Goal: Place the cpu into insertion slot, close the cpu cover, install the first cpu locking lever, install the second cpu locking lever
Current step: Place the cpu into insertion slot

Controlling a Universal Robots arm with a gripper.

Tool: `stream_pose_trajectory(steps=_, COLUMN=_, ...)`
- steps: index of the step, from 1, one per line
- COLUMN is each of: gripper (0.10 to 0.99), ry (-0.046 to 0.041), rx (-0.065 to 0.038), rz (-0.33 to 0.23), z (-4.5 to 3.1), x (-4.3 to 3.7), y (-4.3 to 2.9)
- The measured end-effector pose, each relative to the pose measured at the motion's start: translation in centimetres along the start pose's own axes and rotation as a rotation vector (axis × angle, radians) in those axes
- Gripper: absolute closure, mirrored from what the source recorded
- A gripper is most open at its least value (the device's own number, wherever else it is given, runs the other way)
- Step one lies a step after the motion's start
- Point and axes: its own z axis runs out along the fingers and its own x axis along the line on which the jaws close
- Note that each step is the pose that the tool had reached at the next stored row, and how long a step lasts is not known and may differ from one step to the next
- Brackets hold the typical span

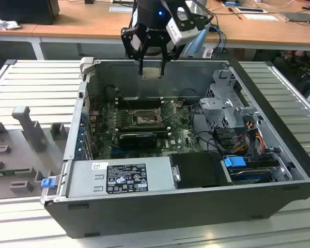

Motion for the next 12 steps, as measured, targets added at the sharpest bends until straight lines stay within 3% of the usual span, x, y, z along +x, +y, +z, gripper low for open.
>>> stream_pose_trajectory(steps=2, gripper=0.557, ry=-0.001, rx=0.0, rz=0.011, z=0.0, x=0.0, y=0.0)
stream_pose_trajectory(steps=8, gripper=0.557, ry=-0.0123, rx=-0.003, rz=0.138, z=0.09, x=-0.01, y=-0.01)
stream_pose_trajectory(steps=12, gripper=0.557, ry=-0.0128, rx=-0.003, rz=0.146, z=0.37, x=-0.02, y=-0.03)
